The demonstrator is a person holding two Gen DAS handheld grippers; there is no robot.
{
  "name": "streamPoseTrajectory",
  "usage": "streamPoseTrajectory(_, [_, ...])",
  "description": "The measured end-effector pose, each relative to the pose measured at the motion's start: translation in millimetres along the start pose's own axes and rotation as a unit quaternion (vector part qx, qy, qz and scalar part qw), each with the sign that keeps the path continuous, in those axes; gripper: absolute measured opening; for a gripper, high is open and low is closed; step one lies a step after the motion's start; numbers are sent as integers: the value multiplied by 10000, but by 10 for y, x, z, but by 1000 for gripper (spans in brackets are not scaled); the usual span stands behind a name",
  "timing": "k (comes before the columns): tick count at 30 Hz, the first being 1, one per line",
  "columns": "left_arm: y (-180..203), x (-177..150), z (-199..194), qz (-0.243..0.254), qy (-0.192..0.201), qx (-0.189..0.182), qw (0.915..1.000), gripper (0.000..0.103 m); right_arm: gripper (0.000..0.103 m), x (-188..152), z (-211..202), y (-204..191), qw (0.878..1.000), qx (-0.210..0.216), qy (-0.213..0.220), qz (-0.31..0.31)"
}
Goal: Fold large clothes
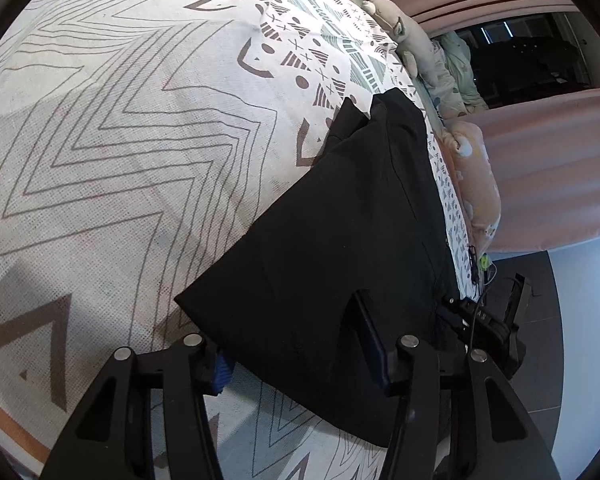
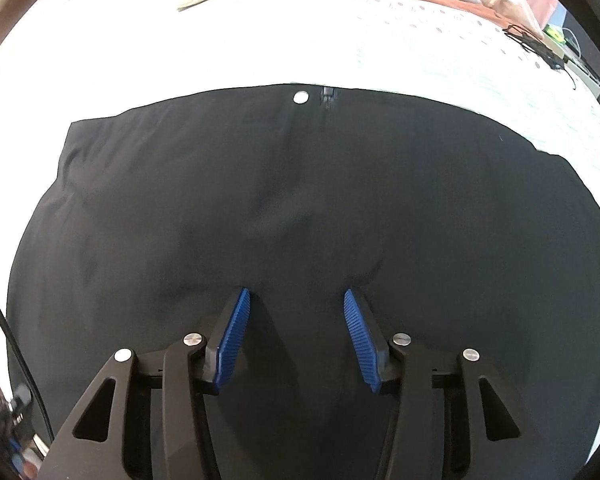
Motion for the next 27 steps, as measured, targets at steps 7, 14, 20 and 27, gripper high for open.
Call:
streamPoseTrajectory(7, [7, 45, 57, -206, -35, -38, 9998, 53, 47, 543, 408, -15, 9998, -186, 38, 42])
streamPoseTrajectory(14, [27, 84, 96, -231, -44, -166, 9996, 47, 47, 768, 641, -17, 9994, -180, 168, 251])
streamPoseTrajectory(20, [58, 99, 69, -294, -177, -510, 9981, 23, 47, 435, 341, -40, 9986, -27, 372, 383])
streamPoseTrajectory(27, [288, 119, -118, -112, -146, -906, 9957, 14, 47, 2, -305, -4, 9961, 104, 664, 570])
Point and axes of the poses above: each gripper's, at about its wrist camera, not at the fingertips, and z roughly the way its jaws point, y to its right, x to its top, the point moved 5 cm from there along z, roughly the way its jaws point, and after that the axes turned 9 degrees about -z, right-handed, at the moved point
